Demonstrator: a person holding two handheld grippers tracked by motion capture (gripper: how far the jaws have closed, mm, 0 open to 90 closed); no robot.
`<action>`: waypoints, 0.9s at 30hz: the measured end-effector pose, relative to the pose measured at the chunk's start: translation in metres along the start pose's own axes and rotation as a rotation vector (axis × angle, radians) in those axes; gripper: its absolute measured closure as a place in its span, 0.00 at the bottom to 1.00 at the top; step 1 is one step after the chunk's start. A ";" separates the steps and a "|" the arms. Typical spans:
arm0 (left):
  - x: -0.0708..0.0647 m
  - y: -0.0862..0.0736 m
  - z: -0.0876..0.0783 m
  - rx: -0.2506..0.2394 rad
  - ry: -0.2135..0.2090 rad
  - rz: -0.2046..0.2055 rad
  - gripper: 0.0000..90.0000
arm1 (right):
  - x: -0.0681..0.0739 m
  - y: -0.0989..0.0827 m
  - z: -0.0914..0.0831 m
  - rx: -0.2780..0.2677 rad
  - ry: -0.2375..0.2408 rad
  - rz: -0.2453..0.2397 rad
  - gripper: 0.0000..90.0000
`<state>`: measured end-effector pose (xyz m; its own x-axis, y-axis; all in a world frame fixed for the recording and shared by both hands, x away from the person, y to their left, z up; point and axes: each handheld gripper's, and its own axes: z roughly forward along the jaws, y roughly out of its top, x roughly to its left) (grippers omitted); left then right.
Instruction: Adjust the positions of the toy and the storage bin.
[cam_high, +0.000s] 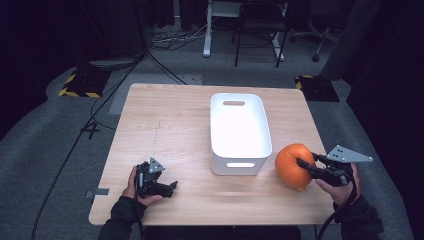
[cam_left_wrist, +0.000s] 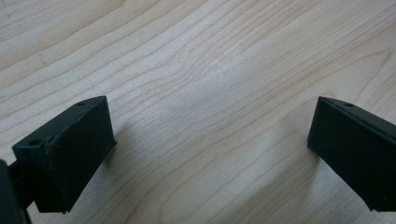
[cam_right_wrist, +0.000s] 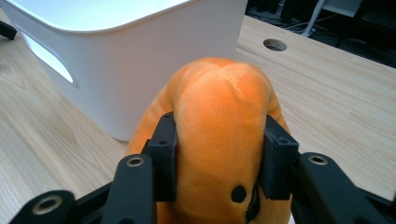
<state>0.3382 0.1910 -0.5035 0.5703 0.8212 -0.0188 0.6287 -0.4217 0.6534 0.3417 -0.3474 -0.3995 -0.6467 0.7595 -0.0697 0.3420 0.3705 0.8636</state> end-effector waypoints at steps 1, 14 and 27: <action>0.000 0.000 0.000 0.000 0.000 0.000 0.01 | 0.000 0.000 0.000 0.000 -0.002 -0.002 0.63; 0.000 0.000 0.000 0.000 0.000 0.000 0.01 | 0.000 0.008 -0.009 -0.047 -0.010 -0.008 0.63; 0.000 0.000 0.000 0.003 -0.005 0.001 0.01 | 0.002 0.018 -0.011 -0.101 -0.031 -0.030 0.63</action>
<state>0.3385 0.1912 -0.5033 0.5734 0.8190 -0.0220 0.6299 -0.4235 0.6510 0.3387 -0.3449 -0.3780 -0.6337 0.7656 -0.1104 0.2515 0.3389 0.9066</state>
